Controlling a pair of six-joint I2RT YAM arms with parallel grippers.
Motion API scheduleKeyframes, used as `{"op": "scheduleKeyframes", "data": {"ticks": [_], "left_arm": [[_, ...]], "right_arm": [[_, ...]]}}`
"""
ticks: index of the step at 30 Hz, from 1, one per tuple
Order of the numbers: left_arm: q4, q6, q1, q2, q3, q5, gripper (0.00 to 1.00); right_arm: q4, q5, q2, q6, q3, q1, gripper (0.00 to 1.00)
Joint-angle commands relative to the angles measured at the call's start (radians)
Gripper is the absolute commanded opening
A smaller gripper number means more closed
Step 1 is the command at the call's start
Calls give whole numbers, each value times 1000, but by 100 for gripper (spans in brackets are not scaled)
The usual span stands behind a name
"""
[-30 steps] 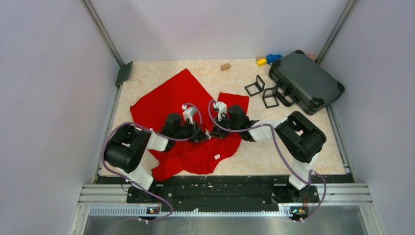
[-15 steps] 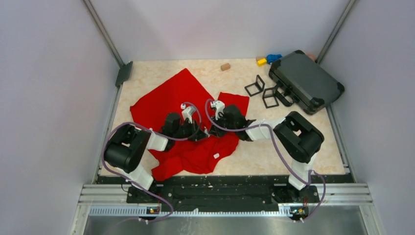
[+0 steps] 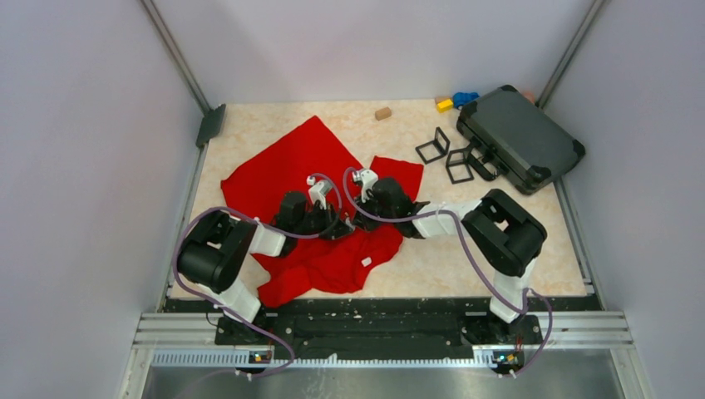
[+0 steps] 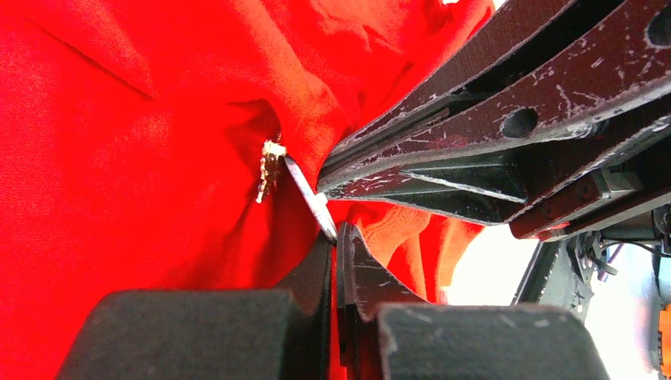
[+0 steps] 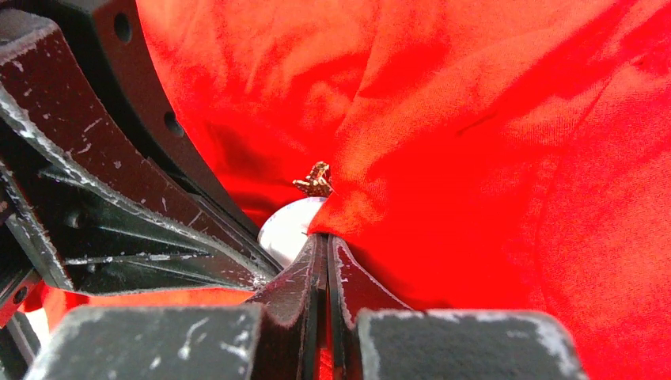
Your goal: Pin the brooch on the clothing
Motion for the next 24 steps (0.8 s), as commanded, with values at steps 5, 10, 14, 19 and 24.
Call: {"op": "scheduleKeyframes", "data": {"ticks": [5,10,14,19,24], "left_arm": [[69,-9,-17,6,29,96,0],[-5,11,-17,-9,28,29,0],[-40,3,-14,-17,15,-20,0],[-61,-16,-5,-27,14,-53,0],[-92,-20,-3,-50,15,-63,0]], "right_arm": [[7,70,40,5,57,31,0],[10,150,-6,49,31,31,0],[16,195,-54,62,8,31,0],[15,199,-89,65,-5,31,0],[8,182,-131,64,-12,31,0]]}}
